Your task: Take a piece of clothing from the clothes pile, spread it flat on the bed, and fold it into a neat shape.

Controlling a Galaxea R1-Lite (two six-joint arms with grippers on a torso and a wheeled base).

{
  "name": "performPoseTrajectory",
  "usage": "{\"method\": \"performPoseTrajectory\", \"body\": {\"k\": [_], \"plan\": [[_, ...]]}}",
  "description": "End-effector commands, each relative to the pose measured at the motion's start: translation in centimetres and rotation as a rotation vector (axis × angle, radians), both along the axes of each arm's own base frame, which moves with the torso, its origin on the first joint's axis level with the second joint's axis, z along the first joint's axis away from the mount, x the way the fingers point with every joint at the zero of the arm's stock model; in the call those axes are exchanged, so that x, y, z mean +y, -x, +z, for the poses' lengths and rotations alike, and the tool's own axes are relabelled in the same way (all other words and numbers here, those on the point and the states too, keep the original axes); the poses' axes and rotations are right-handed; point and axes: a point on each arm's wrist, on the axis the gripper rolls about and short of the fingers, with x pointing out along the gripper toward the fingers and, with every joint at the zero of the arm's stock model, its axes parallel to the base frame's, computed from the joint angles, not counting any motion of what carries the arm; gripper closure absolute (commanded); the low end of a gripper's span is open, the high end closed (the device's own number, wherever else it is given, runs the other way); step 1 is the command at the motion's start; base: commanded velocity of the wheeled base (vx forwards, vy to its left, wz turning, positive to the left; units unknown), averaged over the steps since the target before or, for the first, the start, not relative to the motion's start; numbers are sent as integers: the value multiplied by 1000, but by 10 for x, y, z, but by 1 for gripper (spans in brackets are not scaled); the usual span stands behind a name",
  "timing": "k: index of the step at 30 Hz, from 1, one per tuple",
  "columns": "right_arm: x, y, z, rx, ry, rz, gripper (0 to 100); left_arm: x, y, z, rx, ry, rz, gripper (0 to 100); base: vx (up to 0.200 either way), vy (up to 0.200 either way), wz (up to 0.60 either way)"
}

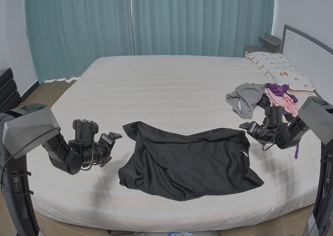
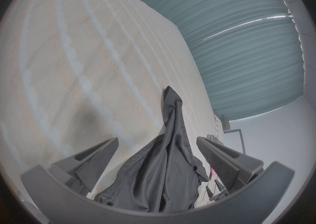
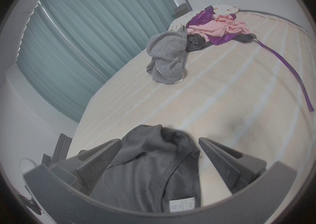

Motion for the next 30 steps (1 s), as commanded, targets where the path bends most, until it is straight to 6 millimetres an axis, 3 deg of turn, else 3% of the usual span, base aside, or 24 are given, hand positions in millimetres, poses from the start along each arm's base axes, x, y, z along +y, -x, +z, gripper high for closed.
{"method": "performPoseTrajectory", "body": {"k": [1, 11, 12, 17, 26, 30], "plan": [[-9, -2, -17, 18, 1, -1, 0, 0, 2, -1, 5, 0, -2, 0, 0, 0, 0], [4, -18, -33, -45, 75, 121, 0, 0, 3, -1, 9, 13, -22, 0, 0, 0, 0], [4, -18, -34, -45, 74, 122, 100, 0, 3, -1, 9, 13, -22, 0, 0, 0, 0], [14, -26, -30, -80, 91, 146, 100, 0, 3, -1, 9, 12, -23, 0, 0, 0, 0], [14, -45, -8, -171, 98, 125, 100, 0, 3, -1, 7, 13, -24, 0, 0, 0, 0], [15, -72, 4, -280, 116, 39, 100, 0, 3, -1, 7, 12, -23, 0, 0, 0, 0]]}}
